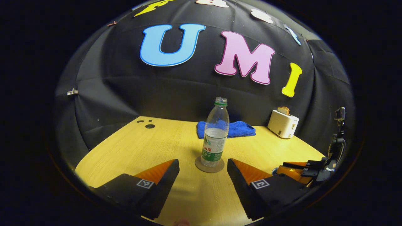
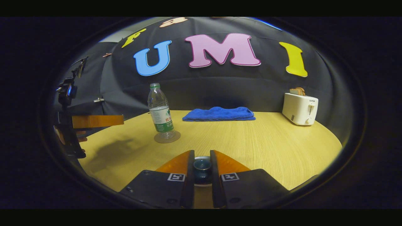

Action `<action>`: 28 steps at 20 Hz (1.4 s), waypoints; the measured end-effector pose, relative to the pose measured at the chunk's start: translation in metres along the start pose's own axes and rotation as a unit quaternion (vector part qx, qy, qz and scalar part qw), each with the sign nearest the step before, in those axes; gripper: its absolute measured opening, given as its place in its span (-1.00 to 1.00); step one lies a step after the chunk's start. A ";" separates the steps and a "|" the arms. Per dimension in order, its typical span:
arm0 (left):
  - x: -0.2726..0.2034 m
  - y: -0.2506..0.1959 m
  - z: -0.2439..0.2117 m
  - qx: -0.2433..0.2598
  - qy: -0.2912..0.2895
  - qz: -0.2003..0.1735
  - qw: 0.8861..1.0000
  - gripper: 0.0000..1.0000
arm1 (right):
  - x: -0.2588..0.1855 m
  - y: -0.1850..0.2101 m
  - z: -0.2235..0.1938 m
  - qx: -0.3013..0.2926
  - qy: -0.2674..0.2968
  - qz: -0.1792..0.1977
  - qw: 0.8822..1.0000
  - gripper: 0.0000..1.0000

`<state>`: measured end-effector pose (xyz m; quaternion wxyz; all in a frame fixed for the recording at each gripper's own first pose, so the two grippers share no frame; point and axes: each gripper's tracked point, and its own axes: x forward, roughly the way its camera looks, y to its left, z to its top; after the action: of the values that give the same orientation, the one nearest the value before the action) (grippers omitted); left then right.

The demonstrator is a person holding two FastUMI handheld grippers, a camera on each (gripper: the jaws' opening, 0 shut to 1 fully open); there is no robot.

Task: Open the teacup lid with one hand, grasp the water bottle and pour water into the teacup with the other hand; after pouring, place the water bottle on the coaster and then close the teacup lid.

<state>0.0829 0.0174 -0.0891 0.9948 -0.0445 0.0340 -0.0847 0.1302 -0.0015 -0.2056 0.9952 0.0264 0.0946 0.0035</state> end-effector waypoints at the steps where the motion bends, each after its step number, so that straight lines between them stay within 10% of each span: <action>1: -0.004 0.002 -0.001 -0.002 0.003 0.004 1.000 0.93 | -0.001 0.000 -0.001 -0.002 0.000 0.003 1.000 -0.30; 4: -0.015 0.001 -0.003 -0.013 0.010 0.016 1.000 0.91 | -0.005 -0.001 0.003 0.001 0.000 0.003 1.000 -0.46; 7: -0.038 -0.003 0.008 -0.008 0.016 0.038 0.999 0.92 | -0.023 -0.007 0.025 0.011 -0.003 0.001 1.000 0.48; 10: -0.074 -0.018 0.042 -0.003 0.009 0.061 0.998 0.92 | -0.054 -0.023 0.065 0.010 -0.013 -0.005 1.000 0.97; 17: -0.157 -0.058 0.161 0.000 -0.072 0.124 0.990 0.91 | -0.148 -0.070 0.175 -0.009 -0.056 -0.050 0.997 0.99; 21: -0.223 -0.054 0.218 0.024 -0.170 0.201 0.964 0.90 | -0.203 -0.071 0.209 0.015 -0.089 -0.070 0.993 0.99; 28: -0.269 -0.107 0.150 0.011 -0.108 0.127 0.986 0.91 | -0.260 -0.040 0.195 0.011 -0.084 -0.083 0.993 0.98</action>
<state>-0.1880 -0.0288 0.0857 0.9958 -0.0377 -0.0691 0.0474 -0.0879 -0.0546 0.0327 0.9960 0.0298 0.0122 -0.0828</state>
